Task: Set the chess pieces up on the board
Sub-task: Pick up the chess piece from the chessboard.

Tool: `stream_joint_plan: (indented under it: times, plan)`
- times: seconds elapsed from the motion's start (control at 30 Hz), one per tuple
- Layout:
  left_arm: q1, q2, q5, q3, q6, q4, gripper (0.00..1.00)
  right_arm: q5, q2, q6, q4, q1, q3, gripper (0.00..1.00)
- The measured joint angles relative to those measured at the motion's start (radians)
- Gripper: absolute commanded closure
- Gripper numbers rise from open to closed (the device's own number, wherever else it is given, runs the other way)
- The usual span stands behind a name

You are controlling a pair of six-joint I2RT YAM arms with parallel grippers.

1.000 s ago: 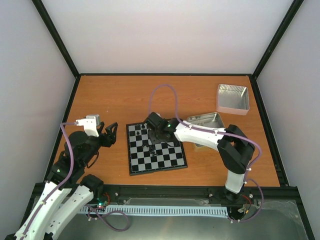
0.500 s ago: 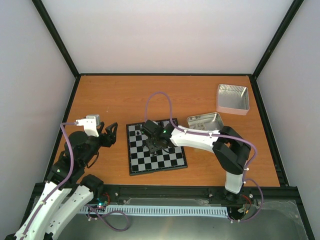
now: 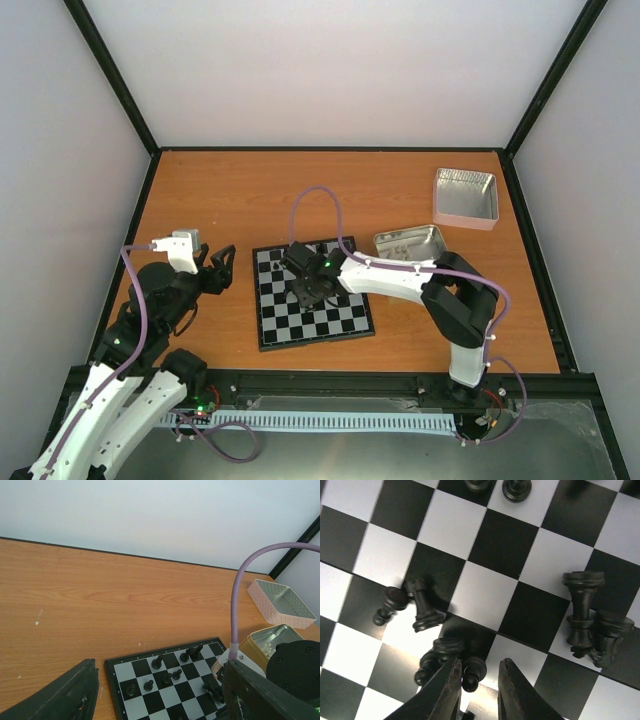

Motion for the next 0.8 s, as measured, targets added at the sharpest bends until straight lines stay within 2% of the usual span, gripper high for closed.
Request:
stream_joint_plan:
  times: [0.17, 0.47, 0.8]
  plan:
    - [0.0, 0.0, 0.0, 0.0, 0.0, 0.0, 0.31, 0.045, 0.027, 0.011, -0.039, 0.002, 0.006, 0.83]
    - [0.0, 0.006, 0.001, 0.0, 0.0, 0.0, 0.31, 0.052, 0.033, 0.017, -0.042, 0.002, 0.006, 0.97]
    - [0.0, 0.006, 0.001, -0.001, 0.0, 0.0, 0.31, 0.1, 0.033, 0.015, -0.042, -0.003, 0.029, 0.97]
